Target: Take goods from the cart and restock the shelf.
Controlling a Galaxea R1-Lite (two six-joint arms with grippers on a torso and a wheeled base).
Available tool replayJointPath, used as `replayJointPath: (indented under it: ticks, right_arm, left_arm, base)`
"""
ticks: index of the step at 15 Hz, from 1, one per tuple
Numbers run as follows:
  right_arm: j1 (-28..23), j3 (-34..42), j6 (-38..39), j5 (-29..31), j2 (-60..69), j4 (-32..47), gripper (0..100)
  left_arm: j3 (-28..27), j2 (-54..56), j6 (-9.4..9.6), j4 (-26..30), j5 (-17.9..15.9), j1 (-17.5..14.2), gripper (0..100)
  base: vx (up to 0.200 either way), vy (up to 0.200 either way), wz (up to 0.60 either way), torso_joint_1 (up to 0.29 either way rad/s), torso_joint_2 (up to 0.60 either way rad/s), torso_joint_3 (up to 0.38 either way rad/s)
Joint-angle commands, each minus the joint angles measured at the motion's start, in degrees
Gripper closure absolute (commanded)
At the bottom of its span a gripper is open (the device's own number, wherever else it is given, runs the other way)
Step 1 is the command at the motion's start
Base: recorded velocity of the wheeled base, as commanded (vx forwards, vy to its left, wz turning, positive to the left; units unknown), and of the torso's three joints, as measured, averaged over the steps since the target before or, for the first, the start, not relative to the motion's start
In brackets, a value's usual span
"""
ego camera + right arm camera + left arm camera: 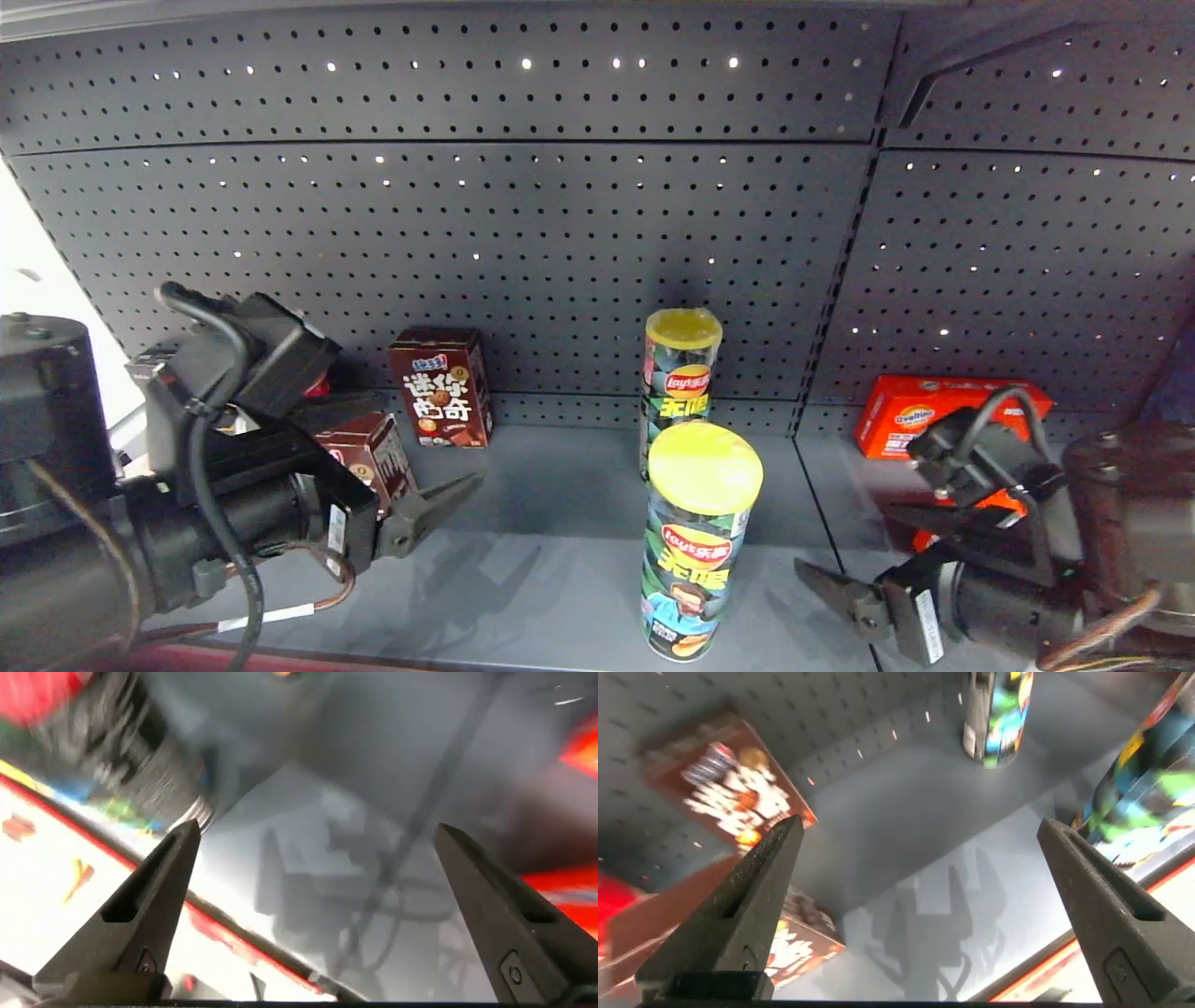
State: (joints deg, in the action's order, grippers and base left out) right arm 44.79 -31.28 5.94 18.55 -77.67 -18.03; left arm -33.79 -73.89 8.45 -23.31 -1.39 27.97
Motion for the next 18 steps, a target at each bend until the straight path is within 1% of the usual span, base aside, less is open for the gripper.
replayJointPath:
  ticks: [1, 2, 3, 4, 5, 6, 8, 9, 10, 11, 12, 13, 14, 15, 16, 17, 18]
  right_arm:
    - [-4.36, 0.87, 0.04, 1.48, 10.78, 1.77, 0]
    - [-6.82, 2.28, -0.05, 1.66, 14.30, 2.65, 0]
    - [-8.75, 3.42, -0.14, 1.66, 16.32, 2.74, 0]
    - [-13.24, 5.97, -0.31, 1.66, 20.45, 2.74, 0]
    - [-17.10, 7.55, -0.40, 1.66, 23.61, 2.91, 0]
    - [-21.85, 8.96, -1.10, 1.66, 27.04, 2.91, 0]
    - [-30.37, 12.03, -1.37, 1.66, 33.02, 3.35, 0]
    - [-34.15, 13.88, -1.45, 1.66, 36.71, 5.11, 0]
    - [-35.82, 15.20, -1.45, 1.92, 40.84, 8.01, 0]
    - [-37.84, 16.25, -1.54, 2.10, 46.11, 12.14, 0]
    - [-41.18, 16.95, -1.72, 2.01, 50.95, 16.54, 0]
    - [-43.91, 17.48, -2.07, 1.92, 54.46, 19.17, 0]
    - [-46.81, 20.21, -3.83, 1.40, 61.49, 21.55, 0]
    - [-46.90, 22.05, -4.97, 1.13, 64.31, 21.46, 0]
    - [-46.90, 27.06, -9.10, -1.06, 73.45, 21.46, 0]
    - [-46.63, 28.38, -9.63, -2.03, 74.68, 21.19, 0]
    - [-46.37, 28.82, -9.98, -5.19, 74.41, 19.44, 0]
  left_arm:
    - [2.59, 7.62, -0.01, 0.02, -0.10, -3.27, 0]
    - [4.52, 11.13, -0.01, 0.02, -0.28, -5.99, 0]
    - [5.67, 13.33, -0.10, -0.07, -0.98, -7.75, 0]
    - [8.57, 17.73, -0.45, -0.60, -3.09, -11.35, 0]
    - [11.12, 20.98, -0.45, -0.60, -3.88, -13.81, 0]
    - [13.58, 24.40, -0.63, -0.42, -4.06, -15.40, 0]
    - [18.15, 30.29, -0.71, 0.11, -3.88, -16.89, 0]
    - [20.52, 32.93, -0.71, 0.11, -3.62, -18.47, 0]
    - [22.63, 35.39, -0.63, 0.11, -2.74, -19.44, 0]
    - [24.83, 38.64, -0.63, 0.19, -0.63, -19.44, 0]
    - [26.67, 41.46, -0.54, 0.72, 0.34, -19.44, 0]
    - [27.82, 43.56, -0.54, 1.86, 0.34, -19.44, 0]
    - [29.22, 48.66, -0.27, 5.12, 0.34, -19.44, 0]
    - [29.75, 50.95, -0.19, 6.96, 0.07, -19.44, 0]
    - [30.10, 57.45, 0.08, 13.64, -0.37, -19.44, 0]
    - [30.01, 60.09, 0.08, 16.63, -0.81, -19.44, 0]
    - [29.93, 65.80, 0.08, 21.99, -1.33, -19.44, 0]
  base:
    - [0.000, 0.000, 0.00, 0.000, 0.00, 0.000]
    - [0.000, 0.000, 0.00, 0.000, 0.00, 0.000]
    - [0.000, 0.000, 0.00, 0.000, 0.00, 0.000]
    - [0.000, 0.000, 0.00, 0.000, 0.00, 0.000]
    - [0.000, 0.000, 0.00, 0.000, 0.00, 0.000]
    - [0.000, 0.000, 0.00, 0.000, 0.00, 0.000]
    - [0.000, 0.000, 0.00, 0.000, 0.00, 0.000]
    - [0.000, 0.000, 0.00, 0.000, 0.00, 0.000]
    - [0.000, 0.000, 0.00, 0.000, 0.00, 0.000]
    - [0.000, 0.000, 0.00, 0.000, 0.00, 0.000]
    - [0.000, 0.000, 0.00, 0.000, 0.00, 0.000]
    - [0.000, 0.000, 0.00, 0.000, 0.00, 0.000]
    - [0.000, 0.000, 0.00, 0.000, 0.00, 0.000]
    - [0.000, 0.000, 0.00, 0.000, 0.00, 0.000]
    - [0.000, 0.000, 0.00, 0.000, 0.00, 0.000]
    - [0.000, 0.000, 0.00, 0.000, 0.00, 0.000]
    - [0.000, 0.000, 0.00, 0.000, 0.00, 0.000]
